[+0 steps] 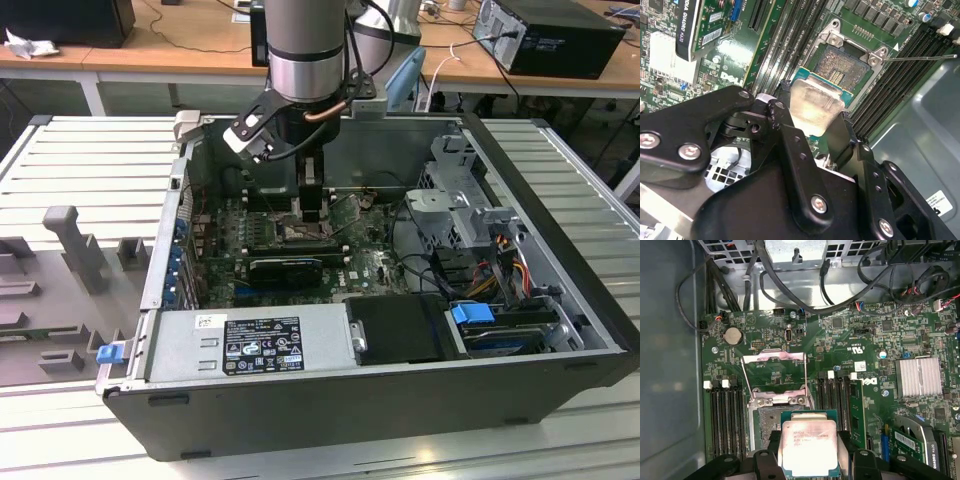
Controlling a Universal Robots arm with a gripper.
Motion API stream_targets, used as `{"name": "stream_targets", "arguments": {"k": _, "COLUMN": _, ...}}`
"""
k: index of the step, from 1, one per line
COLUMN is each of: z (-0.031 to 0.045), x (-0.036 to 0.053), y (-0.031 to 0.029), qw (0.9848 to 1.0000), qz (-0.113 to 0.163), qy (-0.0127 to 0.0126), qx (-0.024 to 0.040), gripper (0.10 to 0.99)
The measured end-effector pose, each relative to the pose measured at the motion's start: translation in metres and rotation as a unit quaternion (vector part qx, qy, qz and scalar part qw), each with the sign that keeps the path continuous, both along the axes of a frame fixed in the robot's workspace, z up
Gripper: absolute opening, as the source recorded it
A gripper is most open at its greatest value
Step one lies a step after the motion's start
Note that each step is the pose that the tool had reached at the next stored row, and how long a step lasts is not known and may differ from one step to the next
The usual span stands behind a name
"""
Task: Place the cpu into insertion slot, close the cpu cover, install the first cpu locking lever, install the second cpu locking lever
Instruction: 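Place the cpu into insertion slot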
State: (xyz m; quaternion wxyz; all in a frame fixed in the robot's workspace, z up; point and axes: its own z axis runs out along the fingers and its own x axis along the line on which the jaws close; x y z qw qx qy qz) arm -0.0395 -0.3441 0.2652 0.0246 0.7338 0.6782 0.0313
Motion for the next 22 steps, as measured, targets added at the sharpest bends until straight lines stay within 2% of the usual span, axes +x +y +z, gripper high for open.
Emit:
{"name": "stream_targets", "arguments": {"k": 14, "z": -0.0096, "x": 0.0, "y": 0.0005, "qw": 1.0, "qz": 0.001, "qy": 0.0003, "qx": 0.0, "gripper": 0.525}}
{"name": "stream_targets", "arguments": {"k": 19, "z": -0.0153, "x": -0.0001, "y": 0.0005, "qw": 0.9995, "qz": 0.032, "qy": 0.0003, "qx": 0.0006, "gripper": 0.525}}
{"name": "stream_targets", "arguments": {"k": 22, "z": -0.0167, "x": -0.0001, "y": 0.0005, "qw": 0.9995, "qz": 0.032, "qy": 0.0004, "qx": 0.0006, "gripper": 0.525}}
